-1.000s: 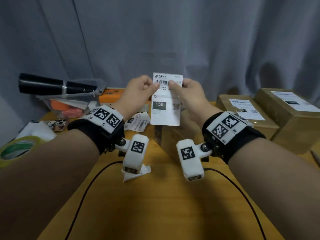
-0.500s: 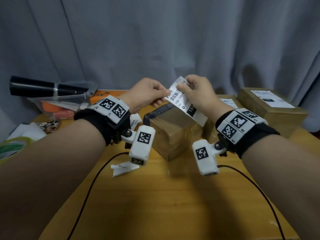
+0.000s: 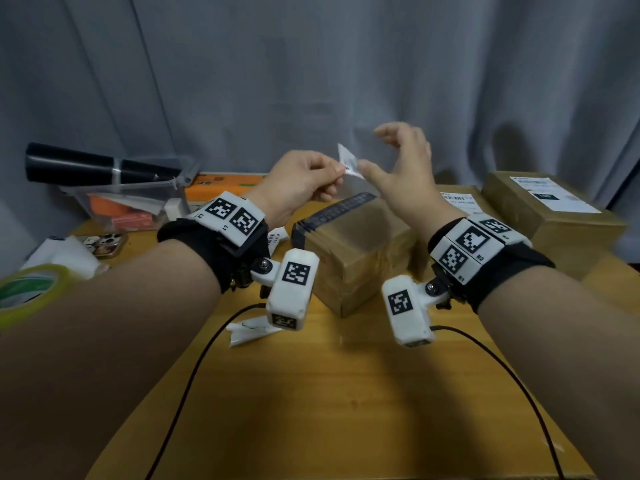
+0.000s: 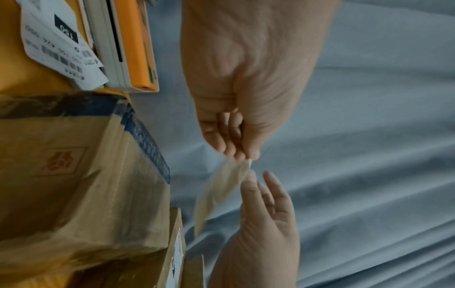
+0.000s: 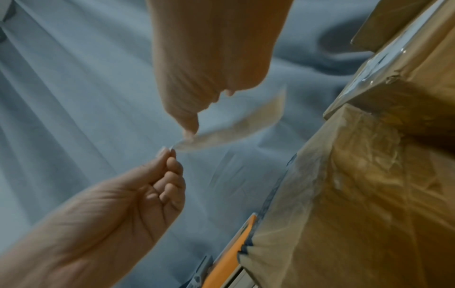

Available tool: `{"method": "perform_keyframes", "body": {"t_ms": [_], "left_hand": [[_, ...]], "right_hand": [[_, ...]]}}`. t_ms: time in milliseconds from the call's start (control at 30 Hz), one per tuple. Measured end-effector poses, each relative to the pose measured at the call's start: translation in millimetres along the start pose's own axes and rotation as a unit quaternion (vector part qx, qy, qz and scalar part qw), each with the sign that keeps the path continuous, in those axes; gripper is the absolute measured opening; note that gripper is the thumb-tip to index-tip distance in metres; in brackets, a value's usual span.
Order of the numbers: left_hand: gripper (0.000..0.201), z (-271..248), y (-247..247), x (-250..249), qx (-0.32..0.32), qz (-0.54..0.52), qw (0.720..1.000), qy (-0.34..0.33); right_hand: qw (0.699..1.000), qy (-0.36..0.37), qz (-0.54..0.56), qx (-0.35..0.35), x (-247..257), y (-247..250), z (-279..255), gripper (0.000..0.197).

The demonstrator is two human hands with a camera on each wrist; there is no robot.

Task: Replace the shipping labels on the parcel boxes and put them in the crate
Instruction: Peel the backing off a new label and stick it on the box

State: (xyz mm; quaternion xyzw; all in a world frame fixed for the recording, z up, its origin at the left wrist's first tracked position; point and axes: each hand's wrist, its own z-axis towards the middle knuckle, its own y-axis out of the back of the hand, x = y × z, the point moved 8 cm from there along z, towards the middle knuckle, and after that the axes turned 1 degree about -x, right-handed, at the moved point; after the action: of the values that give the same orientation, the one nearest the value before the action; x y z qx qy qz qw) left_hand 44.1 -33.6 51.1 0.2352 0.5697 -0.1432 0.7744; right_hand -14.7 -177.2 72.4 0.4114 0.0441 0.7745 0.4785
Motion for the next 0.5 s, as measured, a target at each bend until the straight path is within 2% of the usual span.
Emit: {"method": "perform_keyframes", "body": {"t_ms": [100, 200, 500], "left_hand": [[0.015, 4.2, 7.9, -0.4, -0.060, -0.033, 0.997, -0.025], [0.018, 5.9, 5.8, -0.8, -0.062, -0.046, 0.997, -0.032], [0.020, 7.3, 4.6, 6.2, -0.052, -0.024, 0.998, -0.039]], "right_hand": [[0.989, 0.010, 0.137, 0.062, 12.0, -14.5, -4.2, 0.012], [0.973, 0.007, 0.213, 0.086, 17.9, -24.5, -6.6, 0.014], [0.968, -0.033, 0.241, 0.060, 12.4, -33.9, -6.6, 0.012]]}}
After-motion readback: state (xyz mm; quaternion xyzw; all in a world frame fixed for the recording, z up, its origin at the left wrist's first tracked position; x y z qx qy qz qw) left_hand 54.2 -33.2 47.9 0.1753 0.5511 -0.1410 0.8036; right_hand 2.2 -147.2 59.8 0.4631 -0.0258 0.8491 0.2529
